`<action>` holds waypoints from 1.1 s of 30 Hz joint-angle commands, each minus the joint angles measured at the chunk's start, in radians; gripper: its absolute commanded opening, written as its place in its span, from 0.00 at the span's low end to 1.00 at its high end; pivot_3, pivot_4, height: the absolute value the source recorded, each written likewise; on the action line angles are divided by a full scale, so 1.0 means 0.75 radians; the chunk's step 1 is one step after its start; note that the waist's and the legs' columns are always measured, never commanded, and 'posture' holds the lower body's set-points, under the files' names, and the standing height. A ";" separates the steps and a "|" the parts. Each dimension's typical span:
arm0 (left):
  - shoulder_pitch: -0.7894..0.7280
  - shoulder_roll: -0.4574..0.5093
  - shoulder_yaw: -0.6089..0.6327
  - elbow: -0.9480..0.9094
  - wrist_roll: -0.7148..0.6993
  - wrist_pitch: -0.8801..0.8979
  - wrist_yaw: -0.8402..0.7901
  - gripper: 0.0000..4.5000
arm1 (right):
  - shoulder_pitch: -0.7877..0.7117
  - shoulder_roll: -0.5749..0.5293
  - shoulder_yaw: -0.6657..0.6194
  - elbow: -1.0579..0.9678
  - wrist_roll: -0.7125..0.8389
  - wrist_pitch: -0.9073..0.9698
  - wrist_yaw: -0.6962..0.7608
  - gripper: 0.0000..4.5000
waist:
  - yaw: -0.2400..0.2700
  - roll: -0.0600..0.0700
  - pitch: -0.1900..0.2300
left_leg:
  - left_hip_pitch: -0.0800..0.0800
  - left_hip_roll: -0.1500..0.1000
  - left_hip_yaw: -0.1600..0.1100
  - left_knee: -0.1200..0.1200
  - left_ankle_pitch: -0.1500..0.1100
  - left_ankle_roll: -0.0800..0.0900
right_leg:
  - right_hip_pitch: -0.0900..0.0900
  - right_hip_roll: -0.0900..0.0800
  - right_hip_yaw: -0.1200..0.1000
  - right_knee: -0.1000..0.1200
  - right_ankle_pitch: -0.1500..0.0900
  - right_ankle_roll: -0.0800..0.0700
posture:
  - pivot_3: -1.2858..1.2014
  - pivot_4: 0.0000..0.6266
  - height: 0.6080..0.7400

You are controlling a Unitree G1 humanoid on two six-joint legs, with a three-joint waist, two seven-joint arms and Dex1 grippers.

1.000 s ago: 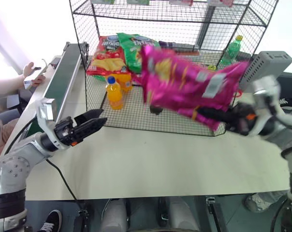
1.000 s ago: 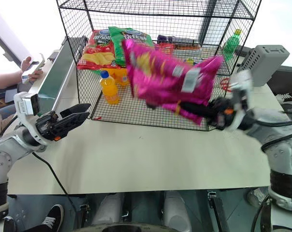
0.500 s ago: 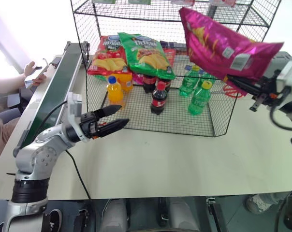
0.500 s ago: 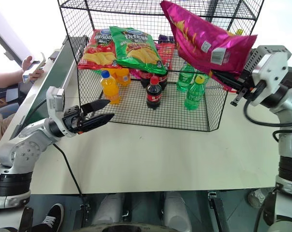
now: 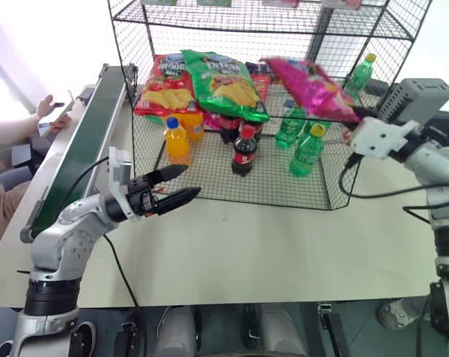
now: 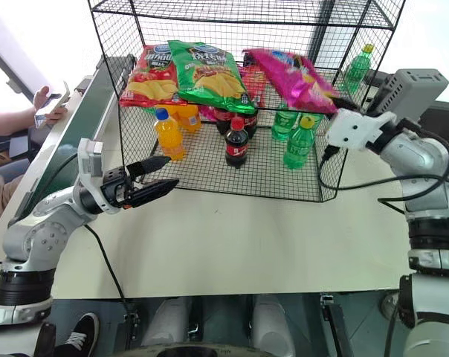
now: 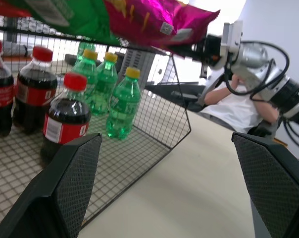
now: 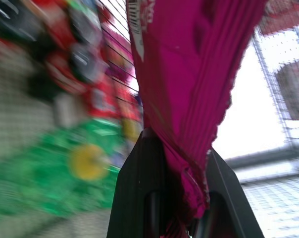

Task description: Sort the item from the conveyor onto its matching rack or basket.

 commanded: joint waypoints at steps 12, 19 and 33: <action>0.030 -0.012 0.018 -0.062 0.023 -0.061 0.019 1.00 | -0.193 0.120 0.142 -0.009 -0.239 0.467 -0.238 0.00 | -0.014 0.000 0.000 | 0.000 0.000 -0.001 0.000 0.001 -0.001 | 0.000 0.000 0.000 0.000 0.000 0.000 | 0.52 0.24 1.00; 0.041 -0.024 0.016 -0.065 0.016 -0.066 0.038 1.00 | -0.183 0.113 0.132 -0.023 -0.097 0.502 -0.117 0.39 | -0.016 0.000 0.000 | -0.001 0.000 -0.001 0.000 -0.002 0.004 | 0.000 -0.001 0.000 0.000 0.000 0.000 | 0.52 0.24 1.00; 0.040 -0.019 0.002 -0.062 0.042 -0.071 0.021 1.00 | -0.126 0.072 0.112 -0.213 0.129 0.405 0.069 0.98 | -0.017 0.000 0.000 | 0.000 0.000 -0.001 0.000 -0.002 0.004 | 0.000 0.000 0.000 0.001 0.000 0.000 | 0.52 0.24 1.00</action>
